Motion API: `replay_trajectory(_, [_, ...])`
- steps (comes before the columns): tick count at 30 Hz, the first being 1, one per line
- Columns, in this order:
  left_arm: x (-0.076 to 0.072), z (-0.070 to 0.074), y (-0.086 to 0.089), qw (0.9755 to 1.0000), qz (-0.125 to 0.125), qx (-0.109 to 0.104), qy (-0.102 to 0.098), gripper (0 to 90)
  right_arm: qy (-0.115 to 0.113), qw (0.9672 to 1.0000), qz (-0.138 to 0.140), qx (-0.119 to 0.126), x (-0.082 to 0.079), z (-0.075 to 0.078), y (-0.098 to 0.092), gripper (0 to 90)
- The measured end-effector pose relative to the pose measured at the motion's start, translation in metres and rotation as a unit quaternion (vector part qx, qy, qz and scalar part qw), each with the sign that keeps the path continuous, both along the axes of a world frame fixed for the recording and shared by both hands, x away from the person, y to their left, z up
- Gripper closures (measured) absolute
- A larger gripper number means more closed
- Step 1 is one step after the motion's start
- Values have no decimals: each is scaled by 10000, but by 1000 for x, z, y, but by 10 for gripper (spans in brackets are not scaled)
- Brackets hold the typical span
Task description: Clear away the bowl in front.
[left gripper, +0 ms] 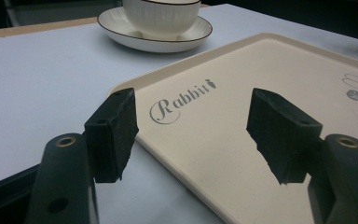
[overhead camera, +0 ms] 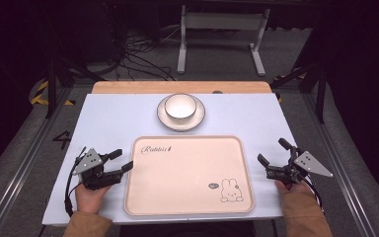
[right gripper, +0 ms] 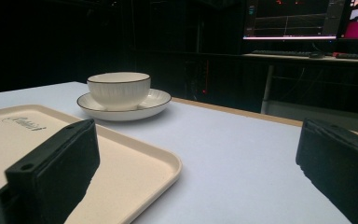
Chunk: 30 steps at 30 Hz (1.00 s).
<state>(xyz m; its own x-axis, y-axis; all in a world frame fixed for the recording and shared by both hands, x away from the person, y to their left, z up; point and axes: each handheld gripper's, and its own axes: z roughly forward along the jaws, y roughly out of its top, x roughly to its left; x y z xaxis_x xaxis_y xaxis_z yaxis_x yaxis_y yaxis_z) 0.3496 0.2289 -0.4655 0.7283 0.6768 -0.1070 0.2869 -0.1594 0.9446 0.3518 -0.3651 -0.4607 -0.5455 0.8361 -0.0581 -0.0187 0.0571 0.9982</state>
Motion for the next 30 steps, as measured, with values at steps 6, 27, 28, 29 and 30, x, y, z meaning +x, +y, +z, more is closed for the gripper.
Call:
replay_trajectory(6, [-1, 0, 0, 10000, 8, 1, -8, 334, -2, 10000, 3, -3, 0, 0, 0, 0])
replay_trajectory(27, [-2, 1, 0, 10000, 37, -19, -11, 317, -6, 10000, 4, 7, 0, 0, 0, 0])
replay_trajectory(28, [-2, 1, 0, 10000, 37, -19, -11, 312, -6, 10000, 4, 7, 0, 0, 0, 0])
replay_trajectory(29, [-2, 1, 0, 10000, 40, -6, -28, 292, -3, 10000, 0, 4, 0, 0, 0, 0])
replay_trajectory(30, [-2, 1, -1, 9999, 75, 5, -99, 273, -7, 10000, 4, 7, 0, 0, 0, 0])
